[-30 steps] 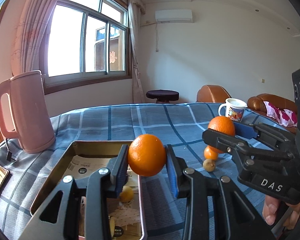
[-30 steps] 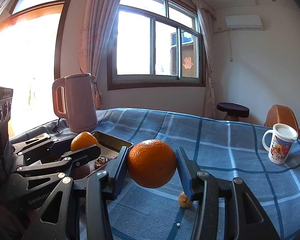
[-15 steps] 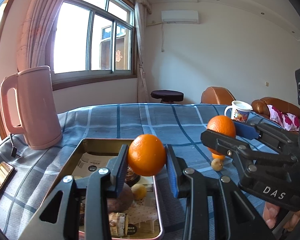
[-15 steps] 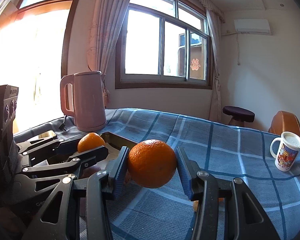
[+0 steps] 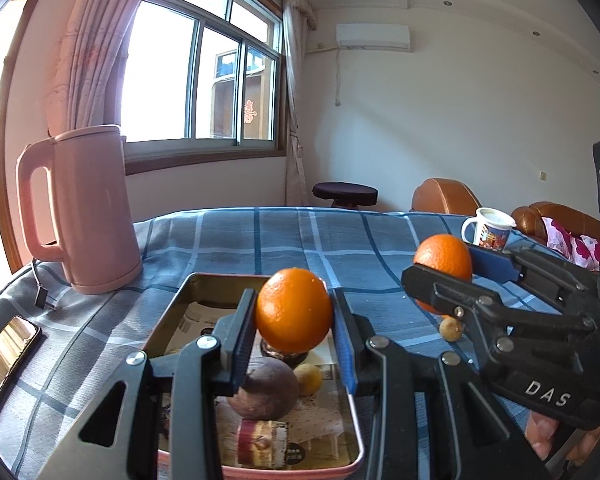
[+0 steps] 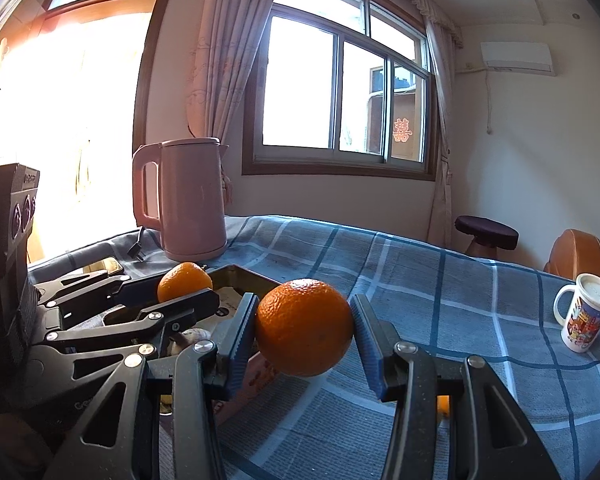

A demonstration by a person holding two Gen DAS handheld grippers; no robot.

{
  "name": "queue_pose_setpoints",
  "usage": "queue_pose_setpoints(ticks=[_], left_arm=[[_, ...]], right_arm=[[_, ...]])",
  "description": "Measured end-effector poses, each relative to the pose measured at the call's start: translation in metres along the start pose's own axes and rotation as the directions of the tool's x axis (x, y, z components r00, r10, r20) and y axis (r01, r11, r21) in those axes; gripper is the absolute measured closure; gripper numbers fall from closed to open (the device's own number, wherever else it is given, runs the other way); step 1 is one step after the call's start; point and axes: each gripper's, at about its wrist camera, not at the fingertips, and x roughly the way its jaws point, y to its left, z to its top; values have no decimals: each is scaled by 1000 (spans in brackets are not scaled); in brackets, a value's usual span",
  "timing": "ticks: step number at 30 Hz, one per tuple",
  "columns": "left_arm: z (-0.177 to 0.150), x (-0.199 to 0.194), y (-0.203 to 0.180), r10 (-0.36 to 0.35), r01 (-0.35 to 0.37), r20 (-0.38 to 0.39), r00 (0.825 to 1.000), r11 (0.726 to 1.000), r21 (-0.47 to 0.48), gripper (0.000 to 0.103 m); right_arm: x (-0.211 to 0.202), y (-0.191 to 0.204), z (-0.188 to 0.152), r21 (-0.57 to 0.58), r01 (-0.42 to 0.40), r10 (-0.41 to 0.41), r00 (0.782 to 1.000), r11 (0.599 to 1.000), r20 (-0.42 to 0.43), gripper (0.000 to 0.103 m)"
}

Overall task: Organize fruits
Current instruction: 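Bring both held oranges over the tin box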

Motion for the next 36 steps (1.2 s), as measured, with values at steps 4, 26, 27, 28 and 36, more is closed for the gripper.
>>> queue_pose_setpoints(ticks=[4, 26, 27, 28, 36], left_arm=[[-1, -2, 6, 11, -11, 1, 1000, 1000, -7, 66], [2, -2, 48, 94, -96, -29, 995, 994, -54, 66], [2, -1, 51, 101, -103, -35, 994, 993, -58, 66], [2, 1, 55, 108, -111, -45, 993, 992, -60, 66], [-6, 12, 77, 106, -120, -129, 986, 987, -109, 65]], right_arm=[[3, 5, 2, -4, -10, 10, 1000, 1000, -1, 54], [27, 32, 7, -25, -76, 75, 997, 997, -37, 54], [30, 34, 7, -26, -84, 83, 995, 996, -46, 54], [33, 36, 7, -28, -92, 90, 994, 995, -57, 54], [59, 56, 1, -58, -139, 128, 980, 989, -153, 54]])
